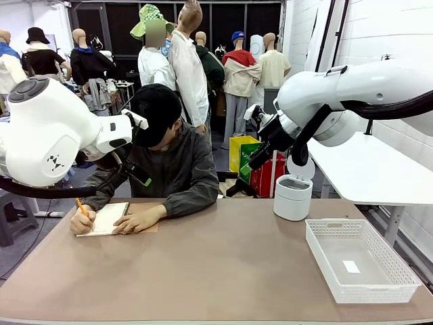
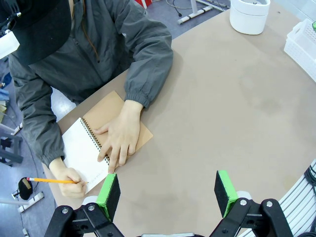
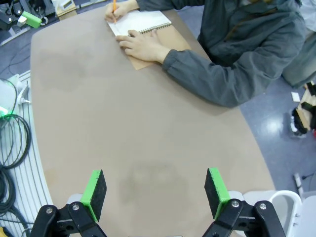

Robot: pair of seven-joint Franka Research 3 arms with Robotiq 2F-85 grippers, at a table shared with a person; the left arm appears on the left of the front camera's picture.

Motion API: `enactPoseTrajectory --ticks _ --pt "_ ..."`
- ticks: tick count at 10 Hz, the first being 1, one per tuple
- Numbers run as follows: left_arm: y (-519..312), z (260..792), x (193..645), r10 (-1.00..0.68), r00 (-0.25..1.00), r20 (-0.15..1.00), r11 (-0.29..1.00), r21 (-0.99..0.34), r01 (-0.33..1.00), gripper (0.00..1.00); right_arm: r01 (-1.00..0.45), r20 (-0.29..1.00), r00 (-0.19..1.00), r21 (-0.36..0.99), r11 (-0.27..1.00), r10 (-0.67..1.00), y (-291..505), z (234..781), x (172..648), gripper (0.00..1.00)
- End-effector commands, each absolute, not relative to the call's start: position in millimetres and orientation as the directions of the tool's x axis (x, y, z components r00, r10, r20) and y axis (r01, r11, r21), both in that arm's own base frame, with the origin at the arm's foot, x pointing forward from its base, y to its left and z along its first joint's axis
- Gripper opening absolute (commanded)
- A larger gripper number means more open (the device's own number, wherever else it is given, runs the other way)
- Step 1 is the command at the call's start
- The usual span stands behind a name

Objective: Sort the paper based on its condition.
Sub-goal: If a person hands you a paper, place it in the Organizing basket , and if it's crumpled, put it in the Trash can.

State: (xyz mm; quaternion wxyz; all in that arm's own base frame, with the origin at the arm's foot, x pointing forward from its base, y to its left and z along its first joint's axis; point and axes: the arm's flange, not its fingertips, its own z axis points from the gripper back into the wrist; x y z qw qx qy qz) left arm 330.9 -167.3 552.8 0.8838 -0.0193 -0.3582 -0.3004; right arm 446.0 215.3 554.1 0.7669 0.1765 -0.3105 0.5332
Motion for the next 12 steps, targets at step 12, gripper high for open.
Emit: enactPoseTrajectory --ticks 12 --pt "-166.5 552.0 330.8 -0.516 0.565 0.645 0.821 0.182 0.541 1.00 -0.925 0.659 0.246 -0.059 0.375 0.711 215.3 554.2 446.0 1.00"
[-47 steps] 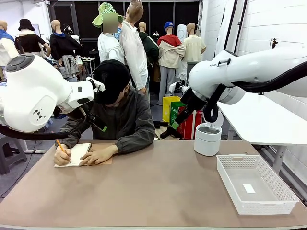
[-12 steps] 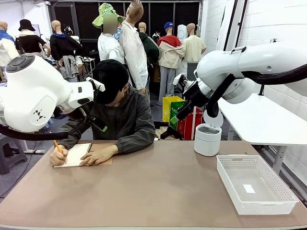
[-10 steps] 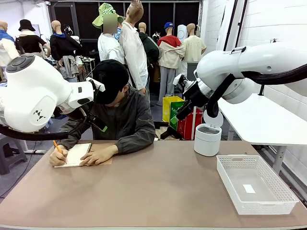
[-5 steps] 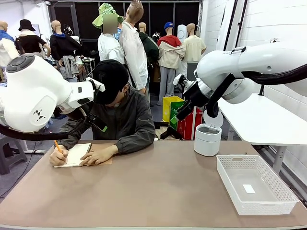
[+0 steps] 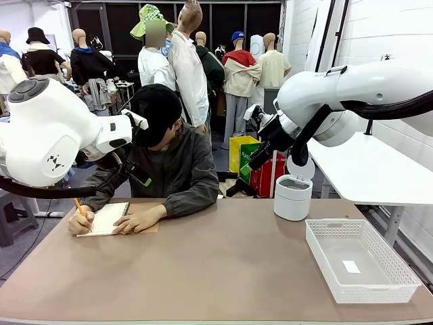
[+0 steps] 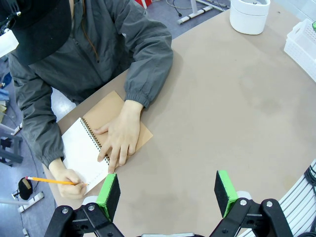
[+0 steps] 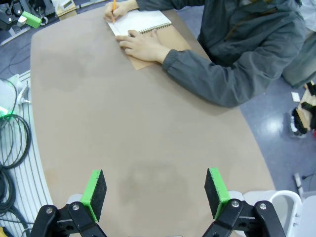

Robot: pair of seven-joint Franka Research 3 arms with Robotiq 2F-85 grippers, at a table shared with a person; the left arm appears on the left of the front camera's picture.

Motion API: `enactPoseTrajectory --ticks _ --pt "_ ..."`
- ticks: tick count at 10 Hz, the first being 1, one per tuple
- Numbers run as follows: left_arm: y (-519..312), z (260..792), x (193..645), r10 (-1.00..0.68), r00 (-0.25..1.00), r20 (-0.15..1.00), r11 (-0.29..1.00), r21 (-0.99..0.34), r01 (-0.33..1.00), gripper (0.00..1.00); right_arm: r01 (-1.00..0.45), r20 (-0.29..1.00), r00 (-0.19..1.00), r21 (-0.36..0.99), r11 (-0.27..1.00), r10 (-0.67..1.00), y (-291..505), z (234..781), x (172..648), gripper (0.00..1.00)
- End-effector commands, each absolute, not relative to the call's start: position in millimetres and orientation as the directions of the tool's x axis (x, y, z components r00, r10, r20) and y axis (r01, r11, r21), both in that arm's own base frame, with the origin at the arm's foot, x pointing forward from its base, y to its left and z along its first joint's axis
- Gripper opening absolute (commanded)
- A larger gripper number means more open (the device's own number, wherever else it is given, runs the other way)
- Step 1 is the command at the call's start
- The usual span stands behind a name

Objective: Sort the paper based on its condition.
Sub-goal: If a person hands you a paper, place it in the Organizing basket , and if it's crumpled, put it in the Trash can.

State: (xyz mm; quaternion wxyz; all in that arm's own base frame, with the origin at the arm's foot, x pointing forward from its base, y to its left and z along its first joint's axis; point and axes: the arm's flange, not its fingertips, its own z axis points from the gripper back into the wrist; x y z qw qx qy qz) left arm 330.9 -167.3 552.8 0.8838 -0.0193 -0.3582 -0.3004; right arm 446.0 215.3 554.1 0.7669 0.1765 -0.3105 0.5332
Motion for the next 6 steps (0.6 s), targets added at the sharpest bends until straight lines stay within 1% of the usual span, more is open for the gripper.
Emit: enactPoseTrajectory --ticks 1,6 --pt "-166.5 552.0 330.8 -0.516 0.565 0.645 0.821 0.182 0.541 1.00 -0.925 0.659 0.246 -0.059 0.375 0.711 215.3 554.2 446.0 1.00" --pt "-166.5 552.0 330.8 -0.516 0.565 0.645 0.821 0.182 0.541 1.00 -0.925 0.659 0.246 -0.059 0.375 0.711 215.3 554.2 446.0 1.00"
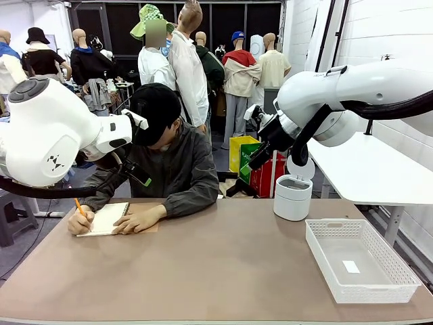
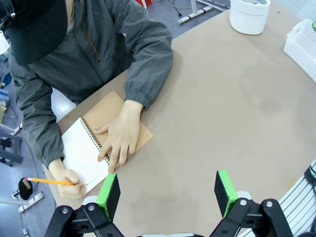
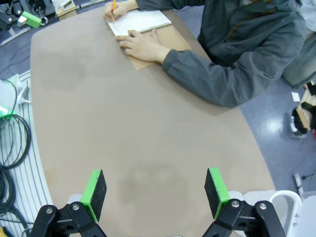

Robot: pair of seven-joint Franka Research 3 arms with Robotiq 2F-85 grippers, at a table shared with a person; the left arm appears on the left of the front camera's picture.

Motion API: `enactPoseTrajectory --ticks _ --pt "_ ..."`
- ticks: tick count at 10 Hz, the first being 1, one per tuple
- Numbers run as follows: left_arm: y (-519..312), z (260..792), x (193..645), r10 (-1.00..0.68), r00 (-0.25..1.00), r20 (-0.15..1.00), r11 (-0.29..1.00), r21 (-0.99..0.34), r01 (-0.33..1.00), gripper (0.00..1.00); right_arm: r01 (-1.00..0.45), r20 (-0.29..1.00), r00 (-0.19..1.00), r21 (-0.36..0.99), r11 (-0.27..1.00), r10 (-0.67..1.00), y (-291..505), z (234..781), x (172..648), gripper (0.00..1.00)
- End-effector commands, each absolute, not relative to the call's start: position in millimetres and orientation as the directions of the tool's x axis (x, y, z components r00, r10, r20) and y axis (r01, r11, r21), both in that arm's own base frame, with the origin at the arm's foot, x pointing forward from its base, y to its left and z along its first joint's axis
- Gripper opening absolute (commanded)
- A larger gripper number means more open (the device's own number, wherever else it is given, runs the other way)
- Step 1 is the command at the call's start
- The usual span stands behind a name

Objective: Sort the paper based on its condition.
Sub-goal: If a person hands you a paper, place it in the Organizing basket , and if it's crumpled, put it in the Trash can.

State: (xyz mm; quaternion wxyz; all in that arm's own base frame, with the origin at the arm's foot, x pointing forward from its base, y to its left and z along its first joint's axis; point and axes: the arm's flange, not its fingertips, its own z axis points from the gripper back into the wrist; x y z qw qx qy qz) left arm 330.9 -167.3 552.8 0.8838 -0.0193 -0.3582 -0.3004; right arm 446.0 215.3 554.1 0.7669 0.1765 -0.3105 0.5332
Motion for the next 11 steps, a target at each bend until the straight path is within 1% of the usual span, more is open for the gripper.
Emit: enactPoseTrajectory --ticks 1,11 --pt "-166.5 552.0 330.8 -0.516 0.565 0.645 0.821 0.182 0.541 1.00 -0.925 0.659 0.246 -0.059 0.375 0.711 215.3 554.2 446.0 1.00" --pt "-166.5 552.0 330.8 -0.516 0.565 0.645 0.821 0.182 0.541 1.00 -0.925 0.659 0.246 -0.059 0.375 0.711 215.3 554.2 446.0 1.00"
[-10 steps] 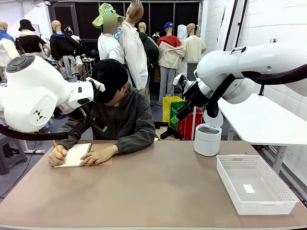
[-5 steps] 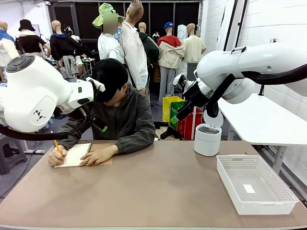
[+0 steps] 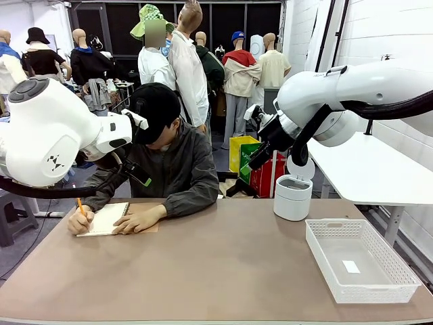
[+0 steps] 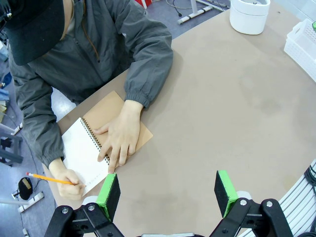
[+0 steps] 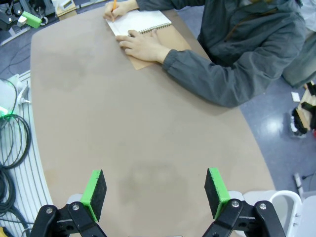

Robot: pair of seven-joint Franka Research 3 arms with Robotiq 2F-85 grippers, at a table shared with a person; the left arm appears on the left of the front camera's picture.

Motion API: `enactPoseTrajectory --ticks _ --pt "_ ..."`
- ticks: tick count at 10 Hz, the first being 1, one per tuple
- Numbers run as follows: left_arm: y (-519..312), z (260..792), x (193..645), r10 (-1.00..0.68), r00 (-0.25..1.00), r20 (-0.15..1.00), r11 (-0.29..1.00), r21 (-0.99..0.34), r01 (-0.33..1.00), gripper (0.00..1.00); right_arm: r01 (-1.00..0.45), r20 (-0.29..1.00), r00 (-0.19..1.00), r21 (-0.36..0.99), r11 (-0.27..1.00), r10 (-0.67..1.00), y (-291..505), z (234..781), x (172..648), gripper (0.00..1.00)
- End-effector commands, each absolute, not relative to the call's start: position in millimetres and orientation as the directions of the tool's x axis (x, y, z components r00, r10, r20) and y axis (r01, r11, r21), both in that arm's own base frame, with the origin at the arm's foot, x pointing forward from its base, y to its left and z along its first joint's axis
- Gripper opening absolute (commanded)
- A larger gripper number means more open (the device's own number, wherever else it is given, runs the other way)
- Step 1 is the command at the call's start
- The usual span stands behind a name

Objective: Sort the paper based on its condition.
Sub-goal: If a person hands you a paper, place it in the Organizing basket , and if it's crumpled, put it in the Trash can.

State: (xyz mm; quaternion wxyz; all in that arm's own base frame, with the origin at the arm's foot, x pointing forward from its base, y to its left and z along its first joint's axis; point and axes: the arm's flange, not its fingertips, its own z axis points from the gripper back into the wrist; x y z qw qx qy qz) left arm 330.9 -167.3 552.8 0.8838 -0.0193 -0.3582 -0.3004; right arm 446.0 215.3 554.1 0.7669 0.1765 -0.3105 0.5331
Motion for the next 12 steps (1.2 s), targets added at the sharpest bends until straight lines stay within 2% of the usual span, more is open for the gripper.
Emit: enactPoseTrajectory --ticks 1,12 --pt "-166.5 552.0 330.8 -0.516 0.565 0.645 0.821 0.182 0.541 1.00 -0.925 0.659 0.246 -0.059 0.375 0.711 215.3 554.2 446.0 1.00" --pt "-166.5 552.0 330.8 -0.516 0.565 0.645 0.821 0.182 0.541 1.00 -0.925 0.659 0.246 -0.059 0.375 0.711 215.3 554.2 446.0 1.00"
